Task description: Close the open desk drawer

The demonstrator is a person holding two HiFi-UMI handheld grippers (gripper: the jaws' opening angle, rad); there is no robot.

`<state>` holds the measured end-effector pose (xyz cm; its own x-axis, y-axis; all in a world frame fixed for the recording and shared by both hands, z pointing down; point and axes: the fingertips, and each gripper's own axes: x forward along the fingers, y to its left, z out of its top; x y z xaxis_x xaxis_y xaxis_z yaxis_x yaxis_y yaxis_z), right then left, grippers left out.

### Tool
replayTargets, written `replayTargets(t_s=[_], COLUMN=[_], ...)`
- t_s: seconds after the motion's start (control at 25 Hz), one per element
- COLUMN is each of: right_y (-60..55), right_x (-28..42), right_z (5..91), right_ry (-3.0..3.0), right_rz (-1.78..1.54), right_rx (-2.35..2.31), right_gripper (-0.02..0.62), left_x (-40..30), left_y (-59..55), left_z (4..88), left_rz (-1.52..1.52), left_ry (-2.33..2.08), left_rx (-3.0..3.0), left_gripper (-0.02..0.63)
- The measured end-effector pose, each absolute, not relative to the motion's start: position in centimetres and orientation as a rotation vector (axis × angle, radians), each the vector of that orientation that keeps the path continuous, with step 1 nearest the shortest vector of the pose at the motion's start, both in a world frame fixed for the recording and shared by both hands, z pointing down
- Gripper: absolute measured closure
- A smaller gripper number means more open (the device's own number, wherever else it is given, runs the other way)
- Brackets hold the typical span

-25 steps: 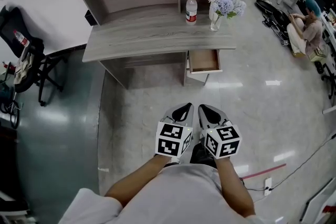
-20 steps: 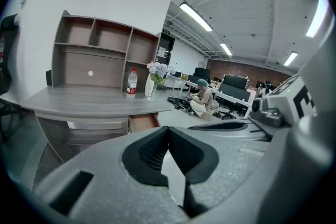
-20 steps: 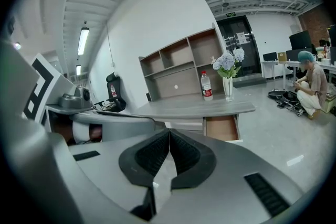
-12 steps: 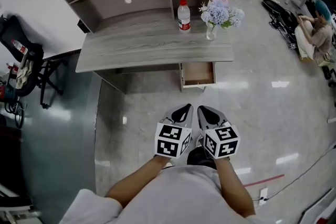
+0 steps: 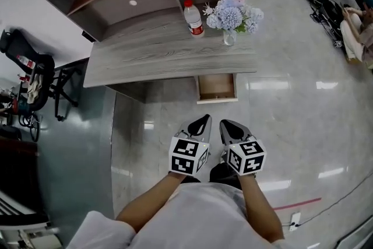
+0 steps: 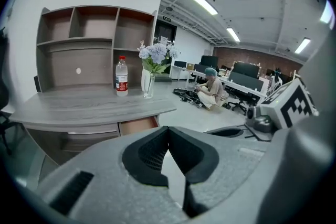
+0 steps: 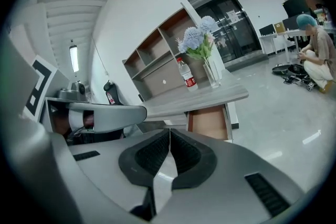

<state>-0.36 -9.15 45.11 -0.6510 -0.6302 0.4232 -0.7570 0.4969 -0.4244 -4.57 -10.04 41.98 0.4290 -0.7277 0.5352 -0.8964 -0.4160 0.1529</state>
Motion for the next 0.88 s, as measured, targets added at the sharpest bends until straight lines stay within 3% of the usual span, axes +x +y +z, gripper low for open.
replayTargets(t_s=[0.88], right_y=[-18.0], right_x=[-0.6], right_z=[57.6], right_ry=[-2.426], right_rz=[1.356], right_rx=[1.37], right_gripper=[0.591], left_x=[-5.4], left_y=[-18.2], left_z=[52.9], left_rz=[0.646], left_ry=[-1.185], left_rx=[2.219], left_gripper=[0.603])
